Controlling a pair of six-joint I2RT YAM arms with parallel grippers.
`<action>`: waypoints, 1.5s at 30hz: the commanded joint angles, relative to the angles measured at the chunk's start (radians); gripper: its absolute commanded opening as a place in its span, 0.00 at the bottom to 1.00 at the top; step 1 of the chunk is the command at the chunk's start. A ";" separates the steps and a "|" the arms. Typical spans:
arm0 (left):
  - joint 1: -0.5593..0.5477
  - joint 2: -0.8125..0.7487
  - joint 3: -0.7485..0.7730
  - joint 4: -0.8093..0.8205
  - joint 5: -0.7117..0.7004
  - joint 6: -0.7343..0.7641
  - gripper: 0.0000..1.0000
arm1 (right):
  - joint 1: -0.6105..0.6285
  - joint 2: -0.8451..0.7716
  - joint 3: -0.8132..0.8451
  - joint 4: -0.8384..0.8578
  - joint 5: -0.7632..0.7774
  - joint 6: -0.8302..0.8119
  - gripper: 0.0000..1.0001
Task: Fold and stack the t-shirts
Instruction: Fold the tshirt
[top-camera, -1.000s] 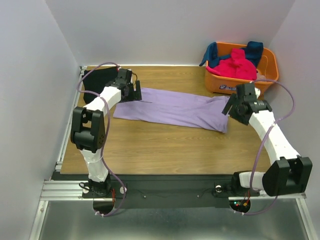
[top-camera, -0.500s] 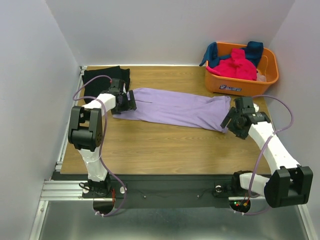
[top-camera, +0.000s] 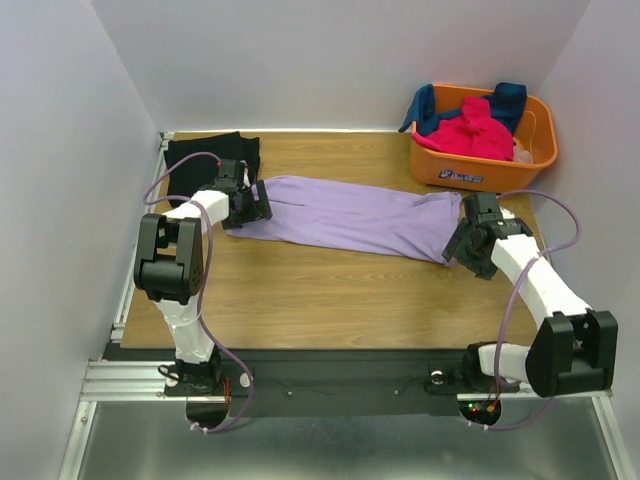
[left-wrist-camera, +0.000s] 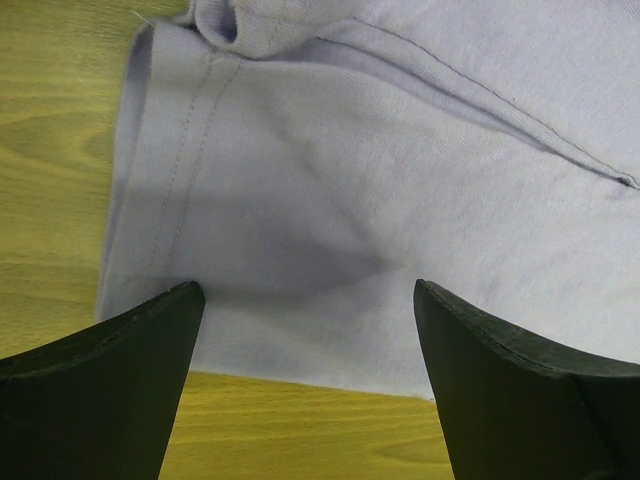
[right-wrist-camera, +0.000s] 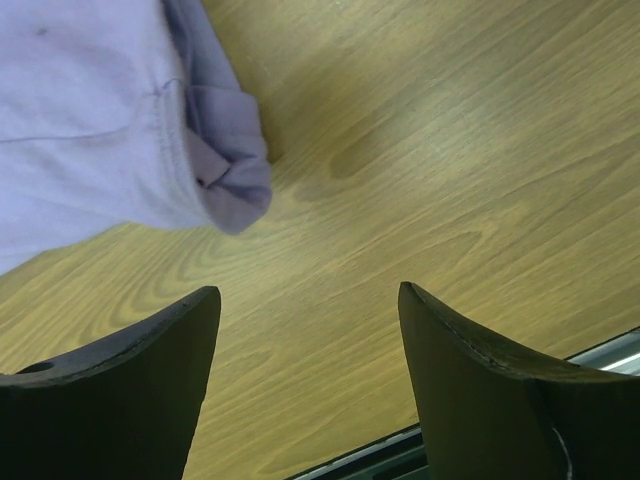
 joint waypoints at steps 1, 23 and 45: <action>0.004 -0.019 -0.026 0.006 0.031 -0.018 0.98 | -0.005 0.042 0.029 0.035 0.059 -0.028 0.76; 0.041 0.002 -0.030 0.006 0.031 -0.015 0.98 | -0.005 0.143 0.040 0.156 0.010 -0.061 0.69; 0.109 0.018 -0.030 0.003 0.055 0.005 0.98 | -0.006 0.212 0.097 0.127 0.068 -0.161 0.00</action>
